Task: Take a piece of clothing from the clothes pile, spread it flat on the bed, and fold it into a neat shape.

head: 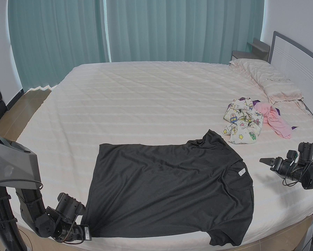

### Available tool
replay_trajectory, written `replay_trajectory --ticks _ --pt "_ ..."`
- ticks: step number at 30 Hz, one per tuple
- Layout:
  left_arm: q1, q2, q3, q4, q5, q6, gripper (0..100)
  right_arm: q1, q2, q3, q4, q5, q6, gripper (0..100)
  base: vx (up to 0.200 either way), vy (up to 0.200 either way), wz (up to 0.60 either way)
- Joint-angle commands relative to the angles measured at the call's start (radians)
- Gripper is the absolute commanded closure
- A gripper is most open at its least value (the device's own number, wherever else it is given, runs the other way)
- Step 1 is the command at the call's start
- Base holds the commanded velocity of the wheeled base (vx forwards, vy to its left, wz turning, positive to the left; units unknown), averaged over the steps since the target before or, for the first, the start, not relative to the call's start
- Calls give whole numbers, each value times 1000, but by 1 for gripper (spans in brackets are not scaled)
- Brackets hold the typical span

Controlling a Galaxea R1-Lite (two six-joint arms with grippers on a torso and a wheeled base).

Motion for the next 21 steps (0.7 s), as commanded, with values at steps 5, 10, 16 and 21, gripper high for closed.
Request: replay_trajectory --ticks 5,10,16,21 --pt "11 -4 -2 1 1 1 0 0 1 0 0 1 0 0 0 0 0" --pt "11 -68 -31 -28 -4 -11 0 0 0 0 -1 1 1 0 0 0 0" --pt "51 -220 -83 -23 -65 -57 0 1 1 0 0 1 0 0 0 0 0" --pt "69 -251 -141 -23 -96 -149 0 5 0 2 -1 1 0 0 0 0 0"
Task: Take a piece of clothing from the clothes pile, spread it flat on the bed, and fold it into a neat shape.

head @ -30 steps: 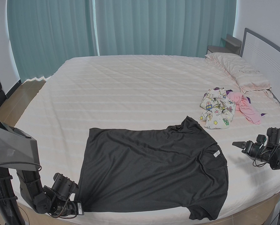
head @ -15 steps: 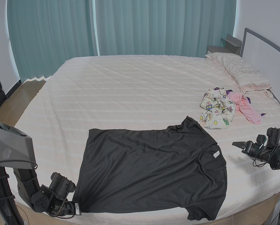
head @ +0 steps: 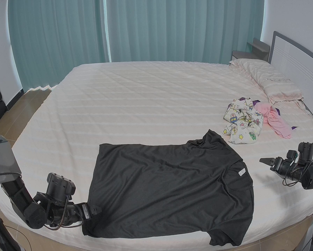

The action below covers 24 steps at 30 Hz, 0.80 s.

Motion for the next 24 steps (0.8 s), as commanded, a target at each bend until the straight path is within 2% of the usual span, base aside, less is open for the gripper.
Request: replay_trajectory --ticks 1,4,9,14,24 --pt "23 -78 -66 -3 -20 -87 0 4 -1 5 0 1 0 0 0 0 0" --pt "26 -72 -77 -4 -23 -107 0 12 -5 12 -6 1 0 0 133 0 0" --pt "31 -75 -72 0 -94 -108 0 25 -2 32 -44 -1 2 0 200 0 0" --pt "39 -66 -74 -1 -100 -108 0 38 -5 38 -58 -1 3 0 200 0 0" --pt "45 -63 -82 -1 -121 -114 0 51 -5 49 -59 -1 3 0 0 0 0"
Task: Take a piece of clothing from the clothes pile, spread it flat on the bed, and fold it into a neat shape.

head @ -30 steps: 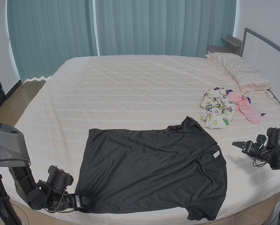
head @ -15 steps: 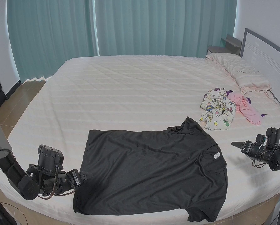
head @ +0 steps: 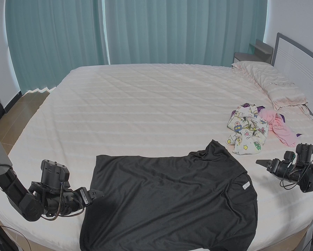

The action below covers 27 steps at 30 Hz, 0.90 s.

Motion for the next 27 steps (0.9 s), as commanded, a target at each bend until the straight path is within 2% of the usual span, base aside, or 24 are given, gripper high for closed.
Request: replay_trajectory --ticks 1,5,12,14,19,20,24,27 --pt "3 6 -2 0 -9 -1 0 5 0 4 -1 0 0 0 0 0 0" --pt "1 6 -3 0 -11 -15 0 13 0 6 -1 2 1 0 0 0 0" --pt "-2 15 -3 1 -11 -15 0 39 -4 15 -2 0 4 0 0 -200 0" --pt "-6 18 -2 0 -11 -15 0 55 -11 18 -7 -1 11 0 0 -200 0" --pt "-8 18 1 0 -11 -15 0 132 -14 23 -7 -41 50 0 0 0 0" --pt "-8 18 1 0 -11 -15 0 189 -22 12 -8 -88 130 0 0 0 0" --pt "-11 13 -3 -5 -19 -24 0 322 -53 -63 4 -191 371 0 0 0 0" --pt "-12 7 -11 -9 -29 -81 0 391 -45 -121 18 -225 472 0 0 0 0"
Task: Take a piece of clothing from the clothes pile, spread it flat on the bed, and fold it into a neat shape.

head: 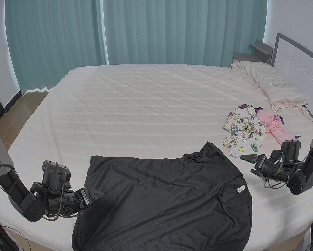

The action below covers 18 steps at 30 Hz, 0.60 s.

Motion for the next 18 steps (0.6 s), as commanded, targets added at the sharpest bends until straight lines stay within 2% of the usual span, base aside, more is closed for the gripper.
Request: replay_trajectory --ticks 1,6,9,10,11,13,17,18 --pt "-5 -6 -13 -7 -18 -85 0 177 -9 -124 26 -82 159 0 0 0 0" --pt "0 -14 -16 -44 -57 -227 0 241 55 -292 144 -122 201 0 0 0 0" --pt "0 -6 -15 -101 -92 -301 0 289 94 -438 280 -207 229 0 0 0 0" --pt "0 -6 -15 -101 -92 -301 0 289 94 -438 280 -207 229 0 0 0 0" --pt "0 -2 -5 -144 -112 -322 0 327 131 -516 348 -250 240 0 0 0 0" --pt "3 18 2 -188 -127 -322 0 364 198 -621 405 -293 240 0 0 0 0" --pt "4 35 4 -214 -126 -322 0 384 256 -713 465 -308 240 0 0 0 0" --pt "8 40 8 -221 -130 -325 0 395 301 -773 515 -309 238 0 0 0 0"
